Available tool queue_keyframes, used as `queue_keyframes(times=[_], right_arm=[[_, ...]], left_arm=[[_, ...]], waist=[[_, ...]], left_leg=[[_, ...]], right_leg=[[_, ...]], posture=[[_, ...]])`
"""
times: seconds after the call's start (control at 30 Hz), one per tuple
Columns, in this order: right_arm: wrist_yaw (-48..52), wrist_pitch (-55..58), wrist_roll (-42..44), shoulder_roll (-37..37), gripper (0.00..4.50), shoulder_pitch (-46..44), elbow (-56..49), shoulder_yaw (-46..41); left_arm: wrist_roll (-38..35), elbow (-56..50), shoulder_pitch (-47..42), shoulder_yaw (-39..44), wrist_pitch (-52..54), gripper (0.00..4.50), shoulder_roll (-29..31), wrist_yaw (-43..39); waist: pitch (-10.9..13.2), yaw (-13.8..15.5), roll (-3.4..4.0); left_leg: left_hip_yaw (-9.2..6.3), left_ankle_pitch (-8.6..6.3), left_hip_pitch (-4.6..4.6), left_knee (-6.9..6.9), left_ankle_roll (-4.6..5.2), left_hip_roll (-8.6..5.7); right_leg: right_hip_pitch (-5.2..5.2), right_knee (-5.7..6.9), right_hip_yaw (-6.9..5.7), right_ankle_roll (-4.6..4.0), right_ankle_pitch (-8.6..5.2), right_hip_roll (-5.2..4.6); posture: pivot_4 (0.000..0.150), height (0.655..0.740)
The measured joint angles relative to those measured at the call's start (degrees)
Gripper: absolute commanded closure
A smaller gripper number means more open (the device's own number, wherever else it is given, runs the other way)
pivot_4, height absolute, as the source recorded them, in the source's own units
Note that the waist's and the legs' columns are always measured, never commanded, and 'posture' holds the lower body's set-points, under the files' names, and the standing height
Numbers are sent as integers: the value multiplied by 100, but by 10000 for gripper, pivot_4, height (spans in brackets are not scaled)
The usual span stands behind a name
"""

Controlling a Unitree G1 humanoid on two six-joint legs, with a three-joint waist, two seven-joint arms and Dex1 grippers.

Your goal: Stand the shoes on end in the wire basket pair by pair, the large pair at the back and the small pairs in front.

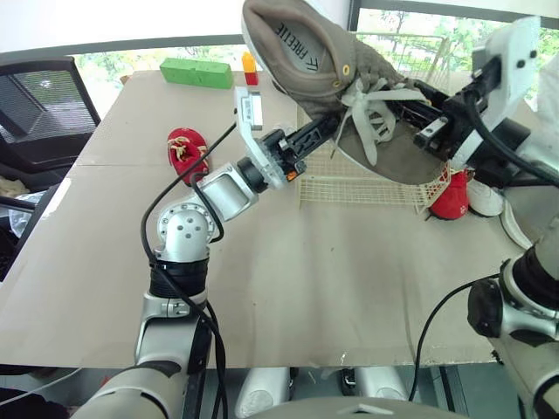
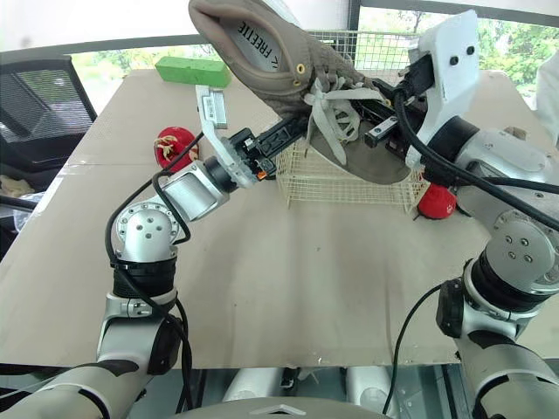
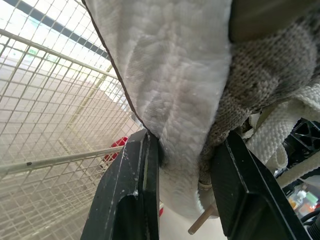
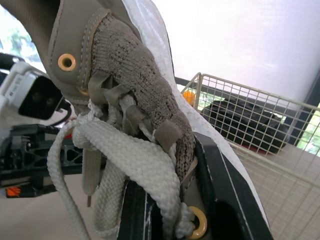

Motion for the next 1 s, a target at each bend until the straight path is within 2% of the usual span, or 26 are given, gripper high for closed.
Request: queue_keyframes(times=[0.07,0.2,0.27,0.33,0.47,0.53,0.73,0.83,1.0], right_arm=[[72,-226,113,-138,19278,307,-170,-3],[155,-695,123,-583,744,1215,-507,6],[334,-1195,83,-861,653,1973,-889,-70],[414,-1577,57,-844,653,2493,-1160,-136],[236,-2736,-106,-286,653,3185,-1354,-351],[193,-3205,-48,-36,653,3462,-1359,-430],[365,-3692,347,-125,653,4428,-1362,-645],[521,-3916,624,-516,653,4867,-1355,-1045],[1063,-4058,1192,-1157,653,5505,-976,-1788]], left_arm=[[263,162,-164,11,-24,35540,110,-171],[1040,717,-767,-3,-91,36025,479,-542],[1390,1210,-1393,7,-160,36039,567,-684],[1635,1632,-1923,59,-309,36039,636,-800],[2504,3000,-3240,7,-1169,36039,630,-1339],[3153,3847,-3735,-199,-1926,36039,622,-1736],[4708,5891,-4433,-747,-3727,36039,513,-2359],[5363,6831,-4925,-912,-4552,36039,497,-2618],[6259,7790,-5229,-1329,-5113,36039,418,-3022]], waist=[[0,11,0],[1,40,-1],[4,85,-7],[5,73,-7],[6,41,-10],[5,25,-10],[13,20,-20],[17,24,-26],[17,24,-28]], left_leg=[[-3,0,-1,0,0,0],[-2,0,-6,1,1,-4],[-9,0,-8,1,1,-3],[-2,0,-8,0,1,-3],[8,0,2,-2,1,-3],[7,0,4,-4,1,-3],[4,-2,-5,-4,5,-1],[10,-19,-5,-2,33,-4],[15,-29,0,0,50,-6]], right_leg=[[1,-2,-4,0,0,1],[2,-7,-6,1,-1,0],[4,-15,-15,3,-2,2],[3,-13,-6,5,-2,2],[5,-14,-4,6,-3,6],[7,-14,-4,6,-3,8],[5,-16,-5,7,-3,8],[6,-20,-12,10,-5,10],[14,-16,-17,18,-10,22]], posture=[[1500,7400],[1500,7400],[1500,7400],[1500,7400],[1500,7400],[1500,7400],[1500,7400],[1500,7400],[1500,7400]])
